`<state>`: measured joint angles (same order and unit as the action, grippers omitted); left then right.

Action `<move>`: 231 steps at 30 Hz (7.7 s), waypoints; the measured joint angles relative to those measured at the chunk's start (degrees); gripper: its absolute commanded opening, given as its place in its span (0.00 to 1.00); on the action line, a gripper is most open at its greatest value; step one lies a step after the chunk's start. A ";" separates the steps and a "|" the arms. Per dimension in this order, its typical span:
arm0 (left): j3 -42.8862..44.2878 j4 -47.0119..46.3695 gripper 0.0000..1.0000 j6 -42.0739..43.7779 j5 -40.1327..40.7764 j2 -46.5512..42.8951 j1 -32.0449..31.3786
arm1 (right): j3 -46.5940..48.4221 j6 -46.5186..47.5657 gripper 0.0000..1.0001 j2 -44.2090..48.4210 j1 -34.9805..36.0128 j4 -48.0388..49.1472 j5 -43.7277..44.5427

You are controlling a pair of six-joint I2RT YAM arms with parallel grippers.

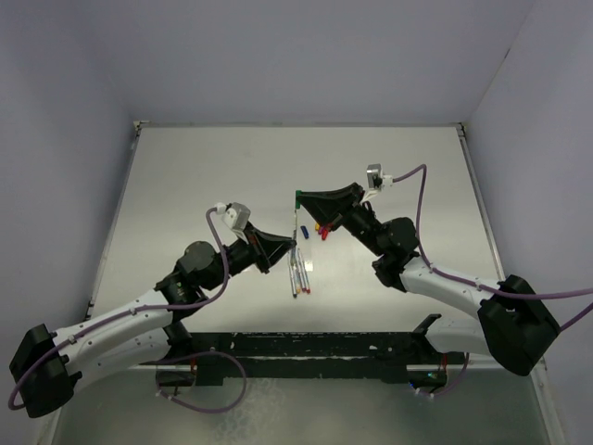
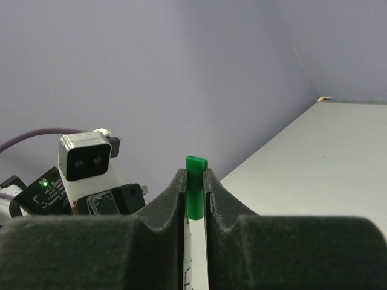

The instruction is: Insert the pens into the pen caps

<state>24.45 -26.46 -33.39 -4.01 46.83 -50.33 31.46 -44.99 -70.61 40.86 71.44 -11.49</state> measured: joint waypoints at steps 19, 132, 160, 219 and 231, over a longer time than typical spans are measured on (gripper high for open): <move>0.00 0.48 0.00 0.00 0.39 0.61 0.00 | 0.02 0.11 0.00 -0.76 0.79 0.02 0.00; 3.26 25.44 0.06 4.90 28.02 3.65 -0.28 | 18.56 25.81 1.00 8.90 17.62 -49.44 33.44; 29.00 30.71 0.07 5.51 10.10 43.34 27.19 | 13.68 14.29 1.00 5.79 17.57 -64.94 54.47; 32.89 47.71 0.50 6.78 19.21 33.38 15.19 | 18.73 0.98 1.00 -2.03 17.57 -89.07 57.07; 27.91 53.07 0.42 -3.48 18.62 34.45 2.51 | 9.44 -3.39 0.92 16.09 17.57 -89.05 58.42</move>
<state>52.36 26.61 -36.86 14.61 81.28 -47.81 40.91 -48.38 -54.52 58.43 -17.61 46.94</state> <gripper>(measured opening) 0.446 0.936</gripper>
